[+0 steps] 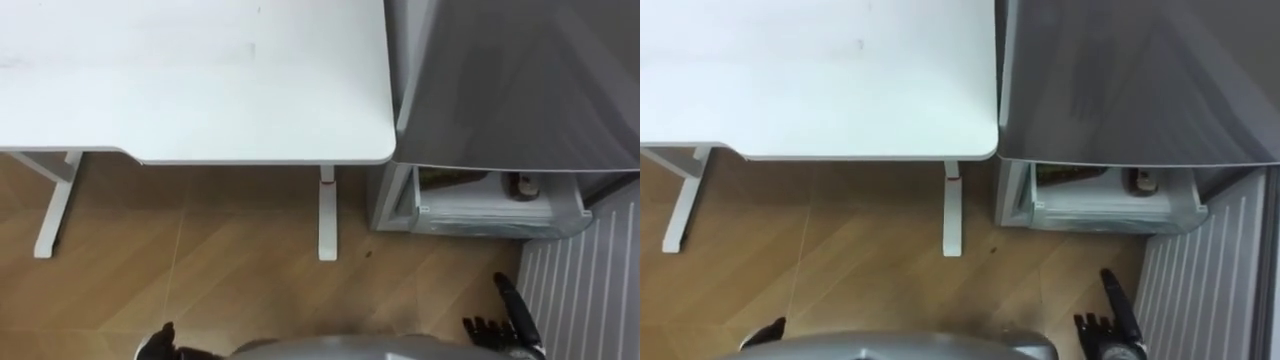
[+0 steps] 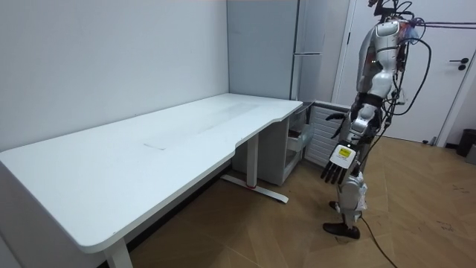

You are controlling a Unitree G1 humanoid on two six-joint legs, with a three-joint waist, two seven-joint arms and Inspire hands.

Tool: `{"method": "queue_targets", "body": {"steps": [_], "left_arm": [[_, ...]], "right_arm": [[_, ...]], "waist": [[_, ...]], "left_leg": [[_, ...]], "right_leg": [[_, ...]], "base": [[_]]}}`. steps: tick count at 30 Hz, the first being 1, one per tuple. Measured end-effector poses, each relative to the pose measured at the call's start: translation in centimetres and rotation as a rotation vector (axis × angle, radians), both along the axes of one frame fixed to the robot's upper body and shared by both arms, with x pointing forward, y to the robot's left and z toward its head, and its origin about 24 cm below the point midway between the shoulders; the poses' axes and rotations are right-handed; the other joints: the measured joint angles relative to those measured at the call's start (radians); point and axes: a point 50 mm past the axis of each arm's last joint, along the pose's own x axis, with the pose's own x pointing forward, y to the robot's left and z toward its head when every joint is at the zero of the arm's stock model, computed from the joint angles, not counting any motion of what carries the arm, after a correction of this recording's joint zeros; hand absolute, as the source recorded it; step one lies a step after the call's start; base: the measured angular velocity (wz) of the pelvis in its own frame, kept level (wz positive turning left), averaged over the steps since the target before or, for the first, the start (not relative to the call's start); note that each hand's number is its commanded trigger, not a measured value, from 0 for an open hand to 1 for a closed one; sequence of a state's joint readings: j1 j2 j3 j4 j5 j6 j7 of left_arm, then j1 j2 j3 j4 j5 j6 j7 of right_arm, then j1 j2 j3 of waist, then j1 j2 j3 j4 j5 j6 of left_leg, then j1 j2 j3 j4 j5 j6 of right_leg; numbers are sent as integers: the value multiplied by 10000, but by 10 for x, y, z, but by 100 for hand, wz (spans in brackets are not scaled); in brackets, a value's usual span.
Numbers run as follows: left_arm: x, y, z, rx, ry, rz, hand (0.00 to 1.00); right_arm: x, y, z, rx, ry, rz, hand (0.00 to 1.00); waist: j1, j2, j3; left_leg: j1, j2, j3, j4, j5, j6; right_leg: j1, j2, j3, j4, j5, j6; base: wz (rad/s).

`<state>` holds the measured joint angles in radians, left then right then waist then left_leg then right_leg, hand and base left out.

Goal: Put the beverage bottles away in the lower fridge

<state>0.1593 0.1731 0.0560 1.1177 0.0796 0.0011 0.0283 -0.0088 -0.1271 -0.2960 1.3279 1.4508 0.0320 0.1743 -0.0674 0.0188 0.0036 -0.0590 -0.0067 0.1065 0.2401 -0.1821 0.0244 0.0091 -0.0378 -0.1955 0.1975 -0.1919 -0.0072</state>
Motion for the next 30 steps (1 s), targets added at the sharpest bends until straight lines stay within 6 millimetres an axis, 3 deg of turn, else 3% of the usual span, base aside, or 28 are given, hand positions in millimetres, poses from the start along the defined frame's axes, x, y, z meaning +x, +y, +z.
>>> {"method": "queue_targets", "body": {"steps": [1, 4, 7, 8, 11, 13, 17, 23, 26, 30], "left_arm": [[7, 0, 1, -1, -159, -67, 0], [31, -1, 3, -25, -677, -214, 0], [41, -1, 5, -141, -1026, -5, 0], [42, 0, 5, -179, -1031, 172, 0], [28, 16, 4, -95, -634, 1420, 0], [25, 21, 6, 19, -549, 1660, 0], [22, 28, 7, 140, -431, 1918, 0], [35, 25, 9, 460, -572, 1127, 0], [44, 21, 10, 260, -883, 1245, 0], [48, 19, 11, 11, -1176, 1635, 0]], "right_arm": [[11, 0, 2, -10, -314, 36, 0], [41, -2, 10, -234, -1028, 228, 0], [67, -10, 21, -530, -1715, 276, 0], [72, -11, 23, -596, -1826, 280, 0], [90, -23, 33, -794, -2089, -56, 0], [93, -34, 38, -1013, -2075, -278, 0], [113, -59, 58, -1778, -2224, -530, 0], [154, -88, 99, -2666, -2673, -622, 0], [176, -93, 120, -3155, -2953, -457, 0], [188, -106, 141, -3559, -3389, -544, 0]], "waist": [[71, 28, 16], [174, 132, 210], [343, 273, 289], [400, 266, 295], [665, 273, 318], [826, 277, 297], [1224, 183, 291], [1371, 35, 279], [1407, -131, 276], [1564, -231, 275]], "left_leg": [[-363, 8, 0, 266, -10, 13], [-1659, -17, -181, 1480, -111, 109], [-3269, -63, -341, 3051, -627, 184], [-3624, -71, -350, 3402, -703, 210], [-5414, -62, -520, 5600, -1487, 249], [-6335, -65, -599, 6568, -1748, 211], [-8198, -99, -526, 8074, -1809, 265], [-10633, -249, -558, 9894, -1906, 345], [-11483, -238, -479, 10594, -2045, 127], [-12148, -269, -423, 11168, -2125, 61]], "right_leg": [[-332, -45, -43, 311, -53, -32], [-1633, -287, -219, 1764, -382, -64], [-3296, -577, -244, 3633, -1071, -97], [-3665, -660, -238, 4069, -1204, -113], [-5416, -833, -63, 6298, -2090, -156], [-6361, -937, 14, 7294, -2495, -142], [-8254, -1243, 232, 9042, -2724, -260], [-10673, -1535, 424, 11043, -2934, -410], [-11593, -1572, 609, 11731, -2958, -445], [-12299, -1520, 800, 12358, -3033, -410]], "base": [[5], [20], [18], [11], [8], [9], [6], [9], [-9], [-5]]}}
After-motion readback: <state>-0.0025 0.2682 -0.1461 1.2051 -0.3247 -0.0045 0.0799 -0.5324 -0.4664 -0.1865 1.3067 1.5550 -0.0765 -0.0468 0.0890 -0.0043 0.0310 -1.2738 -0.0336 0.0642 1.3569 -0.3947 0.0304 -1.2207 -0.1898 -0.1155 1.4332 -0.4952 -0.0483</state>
